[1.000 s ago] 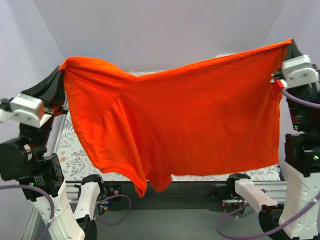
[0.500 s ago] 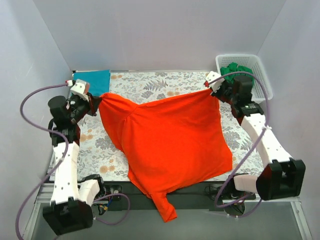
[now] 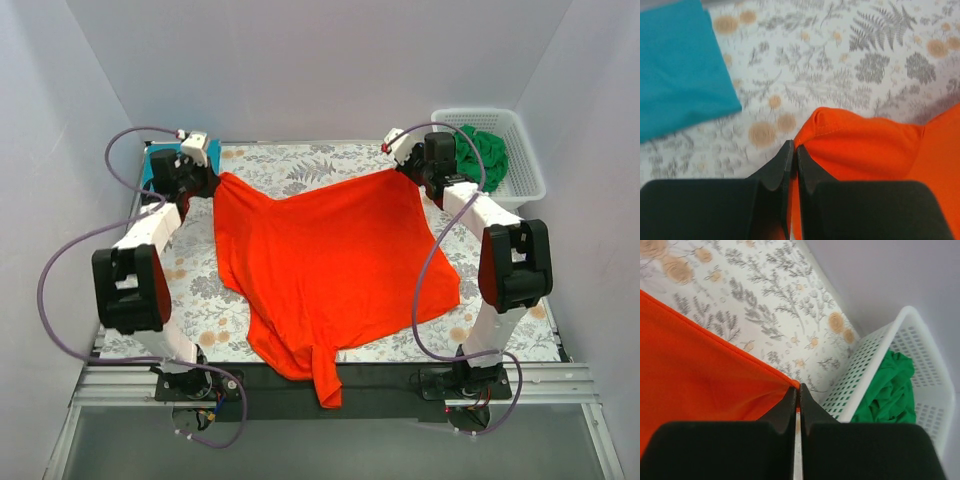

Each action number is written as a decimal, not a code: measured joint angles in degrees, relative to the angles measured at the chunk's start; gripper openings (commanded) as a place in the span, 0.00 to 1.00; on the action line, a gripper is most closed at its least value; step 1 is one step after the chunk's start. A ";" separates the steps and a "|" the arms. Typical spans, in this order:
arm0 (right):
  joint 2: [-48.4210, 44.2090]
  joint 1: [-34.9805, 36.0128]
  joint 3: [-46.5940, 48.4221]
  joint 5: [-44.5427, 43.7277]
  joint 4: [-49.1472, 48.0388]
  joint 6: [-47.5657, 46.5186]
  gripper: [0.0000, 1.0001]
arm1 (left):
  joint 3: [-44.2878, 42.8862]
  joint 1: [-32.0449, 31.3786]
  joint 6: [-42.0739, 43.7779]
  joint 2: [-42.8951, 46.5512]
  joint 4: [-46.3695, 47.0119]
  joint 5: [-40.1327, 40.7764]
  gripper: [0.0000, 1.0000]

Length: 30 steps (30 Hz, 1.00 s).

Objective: Fold and stack the t-shirts
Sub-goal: Flatten the tshirt out

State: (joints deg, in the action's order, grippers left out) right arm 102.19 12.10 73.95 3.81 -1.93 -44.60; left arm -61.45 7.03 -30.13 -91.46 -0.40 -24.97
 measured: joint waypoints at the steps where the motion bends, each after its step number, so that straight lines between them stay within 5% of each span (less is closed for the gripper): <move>1: 1.09 0.00 1.62 -0.74 -0.52 0.17 0.01 | -2.29 -0.98 0.26 -2.19 0.66 0.46 0.00; 7: 10.29 0.02 11.56 -6.99 -3.10 1.11 0.01 | -22.12 -6.25 1.40 -22.08 4.09 4.22 0.00; 9: 13.84 0.04 14.27 -9.66 -3.17 1.25 0.17 | -29.59 -6.91 1.25 -29.27 4.04 4.79 0.21; 10: 15.82 0.04 15.89 -11.26 -2.75 1.29 0.38 | -33.48 -6.99 1.05 -32.79 3.67 4.98 0.44; 11: 17.40 0.09 17.22 -12.63 -2.51 1.84 0.47 | -36.89 -6.99 1.11 -35.74 3.61 5.31 0.54; 12: 19.26 0.11 18.86 -14.47 -2.34 1.92 0.59 | -39.23 -6.93 0.63 -37.68 3.28 5.73 0.62; 14: 21.27 0.13 21.03 -16.85 -0.87 2.14 0.64 | -42.75 -6.71 0.02 -40.33 1.64 6.75 0.66; 18: 19.85 0.13 21.22 -16.76 4.04 3.61 0.68 | -42.18 -6.34 -0.13 -37.99 -1.38 7.43 0.65; 22: 14.29 0.09 21.00 -11.82 12.07 5.86 0.75 | -32.06 -6.01 0.31 -26.51 -6.45 5.60 0.59; 30: -2.36 0.37 13.51 1.62 28.06 6.51 0.67 | -13.16 -6.03 4.66 -1.31 -21.79 -4.02 0.34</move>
State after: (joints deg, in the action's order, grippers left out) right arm 99.83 12.47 87.46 5.43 26.13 -38.09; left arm -74.61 0.99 -25.47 -92.77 -22.20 -28.99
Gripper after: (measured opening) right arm 0.719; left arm 0.379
